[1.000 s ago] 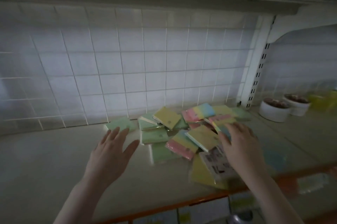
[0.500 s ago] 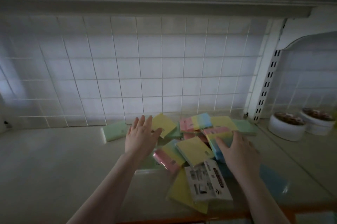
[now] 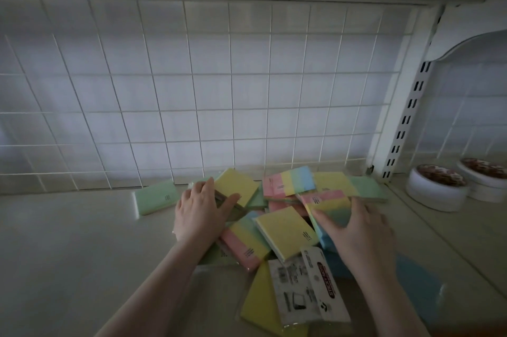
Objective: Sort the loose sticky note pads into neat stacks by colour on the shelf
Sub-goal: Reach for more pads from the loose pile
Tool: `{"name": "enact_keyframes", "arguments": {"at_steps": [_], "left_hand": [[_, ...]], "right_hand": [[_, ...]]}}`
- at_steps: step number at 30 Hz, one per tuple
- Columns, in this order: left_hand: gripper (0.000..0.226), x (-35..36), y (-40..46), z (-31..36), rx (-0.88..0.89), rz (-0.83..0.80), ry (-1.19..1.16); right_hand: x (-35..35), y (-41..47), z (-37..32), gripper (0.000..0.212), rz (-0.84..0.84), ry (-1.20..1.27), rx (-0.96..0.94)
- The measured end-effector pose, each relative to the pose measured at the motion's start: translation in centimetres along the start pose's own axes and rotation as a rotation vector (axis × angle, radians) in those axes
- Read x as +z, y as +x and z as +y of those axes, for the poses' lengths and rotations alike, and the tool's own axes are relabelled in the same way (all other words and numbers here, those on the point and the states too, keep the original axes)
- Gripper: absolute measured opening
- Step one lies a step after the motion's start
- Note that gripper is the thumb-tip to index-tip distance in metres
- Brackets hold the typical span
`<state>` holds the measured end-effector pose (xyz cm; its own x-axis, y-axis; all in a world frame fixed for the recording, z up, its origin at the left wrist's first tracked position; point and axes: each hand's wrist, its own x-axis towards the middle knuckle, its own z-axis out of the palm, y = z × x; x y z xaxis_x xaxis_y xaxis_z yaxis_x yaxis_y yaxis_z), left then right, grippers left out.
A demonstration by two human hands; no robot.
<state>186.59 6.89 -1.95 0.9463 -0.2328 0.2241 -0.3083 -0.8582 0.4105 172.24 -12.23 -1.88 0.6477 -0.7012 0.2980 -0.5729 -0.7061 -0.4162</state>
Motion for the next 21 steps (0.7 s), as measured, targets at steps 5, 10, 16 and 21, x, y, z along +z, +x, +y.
{"name": "enact_keyframes", "arguments": {"at_steps": [5, 10, 16, 21], "left_hand": [[0.056, 0.1, 0.3, 0.1, -0.058, 0.022, -0.044], [0.067, -0.1, 0.9, 1.2, -0.145, 0.002, -0.057], [0.069, 0.6, 1.3, 1.8, -0.211, 0.056, -0.083], [0.057, 0.5, 2.0, 1.7, -0.17, 0.108, -0.275]], "right_hand": [[0.0, -0.1, -0.1, 0.079, 0.0, 0.037, 0.014], [0.2, -0.4, 0.6, 0.077, 0.003, 0.121, 0.015], [-0.6, -0.4, 0.8, 0.076, 0.019, 0.131, -0.012], [-0.1, -0.1, 1.4, 0.073, 0.024, 0.198, -0.086]]}}
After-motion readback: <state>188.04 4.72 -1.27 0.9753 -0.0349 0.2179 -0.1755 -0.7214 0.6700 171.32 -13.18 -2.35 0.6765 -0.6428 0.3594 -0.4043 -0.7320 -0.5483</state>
